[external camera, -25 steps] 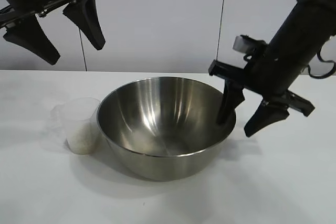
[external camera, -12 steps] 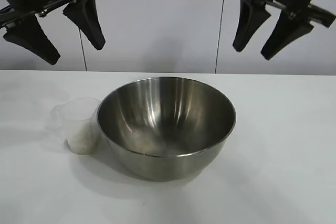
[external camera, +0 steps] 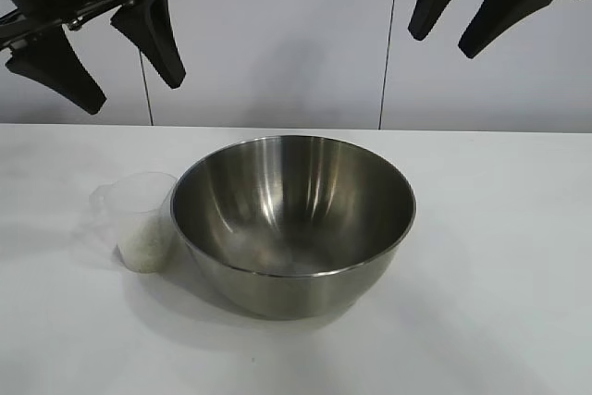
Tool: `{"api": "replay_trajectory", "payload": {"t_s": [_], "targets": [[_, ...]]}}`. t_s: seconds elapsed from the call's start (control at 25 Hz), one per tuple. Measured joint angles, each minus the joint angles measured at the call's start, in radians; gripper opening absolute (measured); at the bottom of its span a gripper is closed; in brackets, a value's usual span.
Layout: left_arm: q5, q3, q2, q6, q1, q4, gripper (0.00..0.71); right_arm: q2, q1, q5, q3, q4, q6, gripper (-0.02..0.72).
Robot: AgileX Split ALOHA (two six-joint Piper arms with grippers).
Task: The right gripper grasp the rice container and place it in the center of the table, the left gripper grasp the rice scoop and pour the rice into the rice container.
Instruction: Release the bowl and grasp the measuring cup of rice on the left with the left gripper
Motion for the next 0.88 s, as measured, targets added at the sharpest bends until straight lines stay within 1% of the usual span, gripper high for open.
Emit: {"api": "replay_trajectory", "payload": {"t_s": [0.36, 0.56, 0.88], "targets": [[0.000, 0.000, 0.000, 0.000, 0.000, 0.000, 0.586, 0.000, 0.000, -0.002, 0.019, 0.010, 0.015, 0.370], [0.000, 0.000, 0.000, 0.000, 0.000, 0.000, 0.586, 0.000, 0.000, -0.036, 0.097, 0.012, 0.016, 0.370], [0.000, 0.000, 0.000, 0.000, 0.000, 0.000, 0.586, 0.000, 0.000, -0.047, 0.105, 0.014, 0.016, 0.370]]}}
